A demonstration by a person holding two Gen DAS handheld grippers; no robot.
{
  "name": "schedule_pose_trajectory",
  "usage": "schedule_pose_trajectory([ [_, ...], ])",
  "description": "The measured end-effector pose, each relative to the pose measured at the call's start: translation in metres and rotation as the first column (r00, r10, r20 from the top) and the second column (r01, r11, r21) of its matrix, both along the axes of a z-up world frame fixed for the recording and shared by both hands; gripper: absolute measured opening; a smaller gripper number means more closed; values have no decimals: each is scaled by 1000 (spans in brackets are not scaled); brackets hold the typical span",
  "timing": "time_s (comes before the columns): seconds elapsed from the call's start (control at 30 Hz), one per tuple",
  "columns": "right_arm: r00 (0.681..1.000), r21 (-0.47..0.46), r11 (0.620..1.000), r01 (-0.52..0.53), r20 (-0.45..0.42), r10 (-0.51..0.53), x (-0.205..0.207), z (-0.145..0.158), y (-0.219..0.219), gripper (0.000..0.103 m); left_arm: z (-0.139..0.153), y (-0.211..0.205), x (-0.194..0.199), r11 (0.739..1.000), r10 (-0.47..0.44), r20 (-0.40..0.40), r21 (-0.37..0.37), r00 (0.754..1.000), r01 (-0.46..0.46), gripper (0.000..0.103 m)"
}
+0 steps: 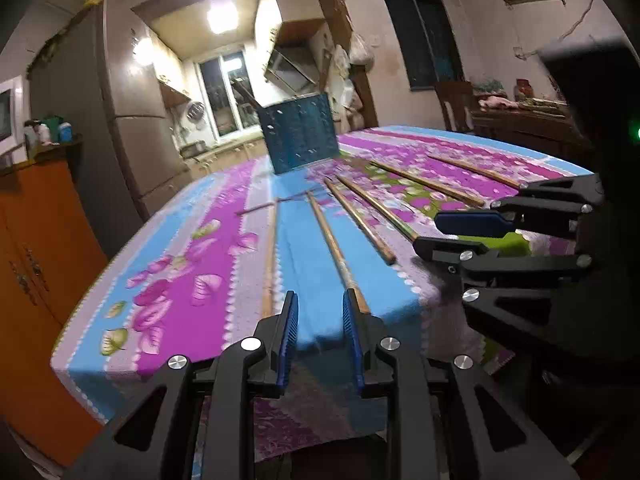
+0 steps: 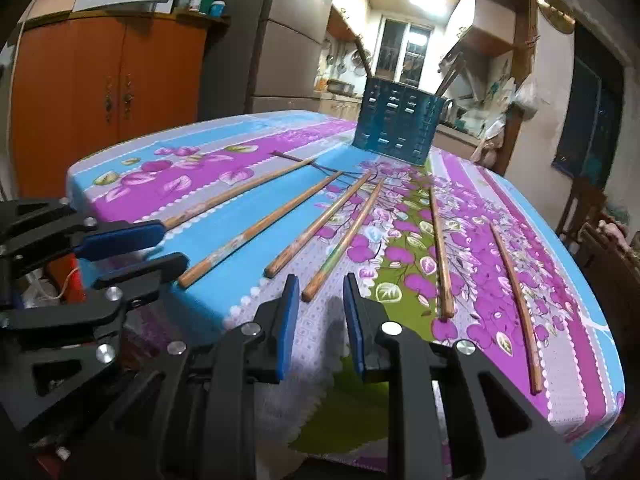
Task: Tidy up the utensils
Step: 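Lower the left gripper onto a chopstick and close while the right gripper grasps another, then lift both held chopsticks and carry them over the blue holder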
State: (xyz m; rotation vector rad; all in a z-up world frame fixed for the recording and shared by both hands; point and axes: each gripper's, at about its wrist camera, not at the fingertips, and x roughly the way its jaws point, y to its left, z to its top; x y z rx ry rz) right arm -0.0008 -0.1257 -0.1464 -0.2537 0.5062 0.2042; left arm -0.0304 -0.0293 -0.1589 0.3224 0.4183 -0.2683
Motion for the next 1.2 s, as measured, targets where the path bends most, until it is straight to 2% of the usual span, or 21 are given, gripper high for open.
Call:
schedule_pose_trajectory([
  [0.1,1000,4,1000,31,0,-31,5,-1,1,21,2,-2,-7,999,-40,19,10,999,39,25],
  [0.17,999,7,999,33,-5,-33,7,-2,2,12,0,-7,-10,997,-76,18,22,997,76,25],
  [0.27,999,16,999,36,-7,-36,8,-2,2,9,-5,-10,-3,997,-72,-4,23,997,72,29],
  [0.33,999,26,999,36,-13,-36,9,-2,1,9,-5,-14,0,998,-46,16,43,999,46,31],
  [0.5,999,31,999,44,-4,-43,10,-3,1,9,-7,-12,6,1000,-22,8,11,1000,22,30],
  [0.63,998,23,998,63,10,-63,9,-4,4,10,-8,-11,5,1000,-14,12,-6,1000,14,26],
  [0.77,996,26,996,87,3,-87,9,-4,7,9,-9,-11,6,1000,-23,8,-15,1000,23,10],
  [1.2,986,89,982,164,-15,-163,0,-2,-10,4,-6,2,9,997,-4,3,-72,1000,4,8],
])
